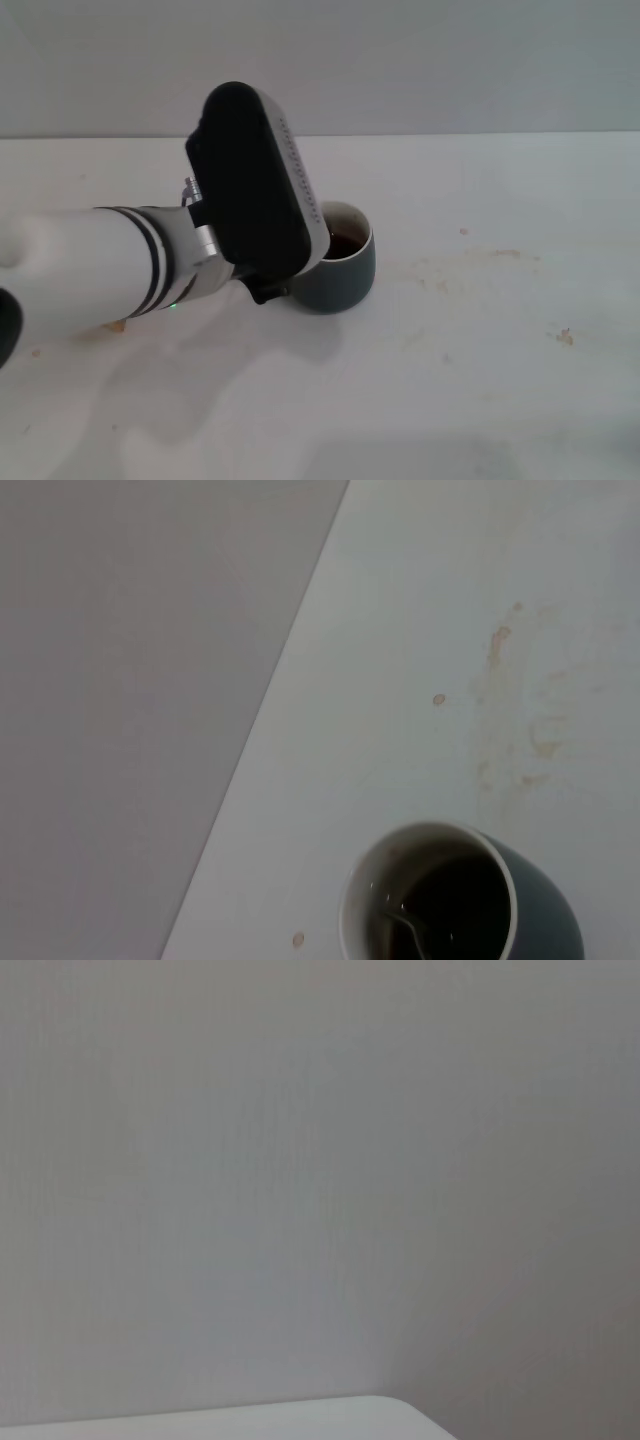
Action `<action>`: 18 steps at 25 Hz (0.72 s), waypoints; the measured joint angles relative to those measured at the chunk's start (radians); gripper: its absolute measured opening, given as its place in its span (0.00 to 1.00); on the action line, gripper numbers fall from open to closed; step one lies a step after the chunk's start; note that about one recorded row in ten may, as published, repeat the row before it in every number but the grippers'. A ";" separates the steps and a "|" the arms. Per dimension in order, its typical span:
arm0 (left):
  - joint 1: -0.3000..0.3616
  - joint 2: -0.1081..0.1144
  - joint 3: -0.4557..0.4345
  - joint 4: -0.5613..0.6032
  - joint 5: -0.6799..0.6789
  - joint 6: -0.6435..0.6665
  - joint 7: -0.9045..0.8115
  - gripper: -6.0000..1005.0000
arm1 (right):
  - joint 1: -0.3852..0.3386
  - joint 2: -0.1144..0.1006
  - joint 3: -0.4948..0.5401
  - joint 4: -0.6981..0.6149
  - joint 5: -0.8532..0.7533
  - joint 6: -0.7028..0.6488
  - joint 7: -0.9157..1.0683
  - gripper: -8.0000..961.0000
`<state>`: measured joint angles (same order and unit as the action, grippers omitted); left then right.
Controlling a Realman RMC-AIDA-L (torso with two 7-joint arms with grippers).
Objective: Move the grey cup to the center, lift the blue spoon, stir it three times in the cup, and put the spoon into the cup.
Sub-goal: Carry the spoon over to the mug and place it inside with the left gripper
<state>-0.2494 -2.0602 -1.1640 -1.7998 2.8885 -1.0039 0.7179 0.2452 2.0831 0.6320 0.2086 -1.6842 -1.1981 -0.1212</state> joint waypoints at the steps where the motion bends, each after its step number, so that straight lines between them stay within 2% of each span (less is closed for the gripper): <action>1: 0.000 0.000 0.000 0.000 0.000 0.000 0.000 0.18 | 0.001 0.000 0.000 0.000 0.000 0.000 0.000 0.01; 2: -0.020 -0.001 0.005 0.018 0.000 0.000 0.000 0.18 | 0.001 0.000 0.000 -0.001 0.000 0.000 0.000 0.01; 8: -0.042 -0.002 0.043 0.031 -0.003 0.015 0.000 0.18 | -0.006 0.000 0.000 -0.003 0.000 0.001 0.000 0.01; 18: -0.009 -0.002 0.072 0.006 -0.002 0.012 -0.001 0.18 | -0.005 0.000 -0.011 0.000 0.000 -0.001 0.000 0.01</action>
<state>-0.2585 -2.0625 -1.0920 -1.7936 2.8867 -0.9917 0.7171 0.2398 2.0831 0.6207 0.2086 -1.6841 -1.1986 -0.1212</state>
